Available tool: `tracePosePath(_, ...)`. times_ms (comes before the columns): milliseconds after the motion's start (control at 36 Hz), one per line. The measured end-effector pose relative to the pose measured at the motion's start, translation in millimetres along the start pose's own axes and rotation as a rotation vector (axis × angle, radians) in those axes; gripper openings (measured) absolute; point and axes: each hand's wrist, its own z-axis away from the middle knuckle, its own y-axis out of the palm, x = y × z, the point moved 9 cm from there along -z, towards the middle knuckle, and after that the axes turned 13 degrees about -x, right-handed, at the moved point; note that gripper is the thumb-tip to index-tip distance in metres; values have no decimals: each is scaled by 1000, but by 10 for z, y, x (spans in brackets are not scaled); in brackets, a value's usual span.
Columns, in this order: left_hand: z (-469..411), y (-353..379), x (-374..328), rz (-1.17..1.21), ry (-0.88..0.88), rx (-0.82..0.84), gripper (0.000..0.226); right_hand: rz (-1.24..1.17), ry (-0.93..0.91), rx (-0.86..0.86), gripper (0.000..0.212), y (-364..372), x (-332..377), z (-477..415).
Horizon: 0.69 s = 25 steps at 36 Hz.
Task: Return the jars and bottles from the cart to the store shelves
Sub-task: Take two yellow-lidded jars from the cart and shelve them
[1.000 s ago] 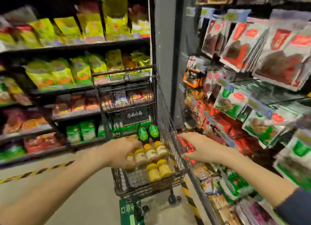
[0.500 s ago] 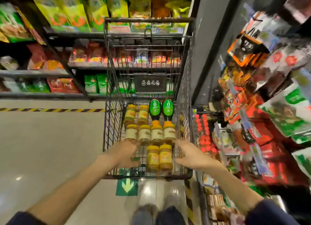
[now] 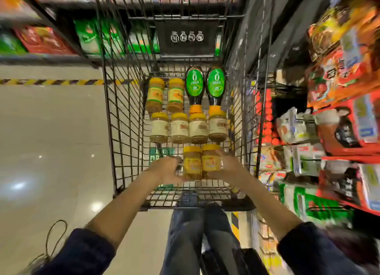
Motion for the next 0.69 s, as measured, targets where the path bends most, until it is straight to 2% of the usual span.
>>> tracePosePath(83,-181,216,56,111,-65,34,66,-34,72,-22,64,139,-144,-172)
tracePosePath(222,-482,544,159,175,-186,52,43,-49,196,-67,60,311,-434,-414)
tracePosePath(306,-608,715,174,252,-265,85,42,-26,209,-65,62,414,-534,-515)
tracePosePath(445,-767,983,132,442,-367,98,67,-67,251,-72,60,522,-665,-664)
tracePosePath(528,-923,1206,162,530,-372,25,99,-64,237,-97,56,549,-720,-746)
tracePosePath(639,-983,1276,208,638,-436,-36,77,-58,295,-98,66,585,-865,-800)
tracePosePath(695,-1114,1525,317,656,-431,-32,81,-72,326,-93,71,604,-898,-809)
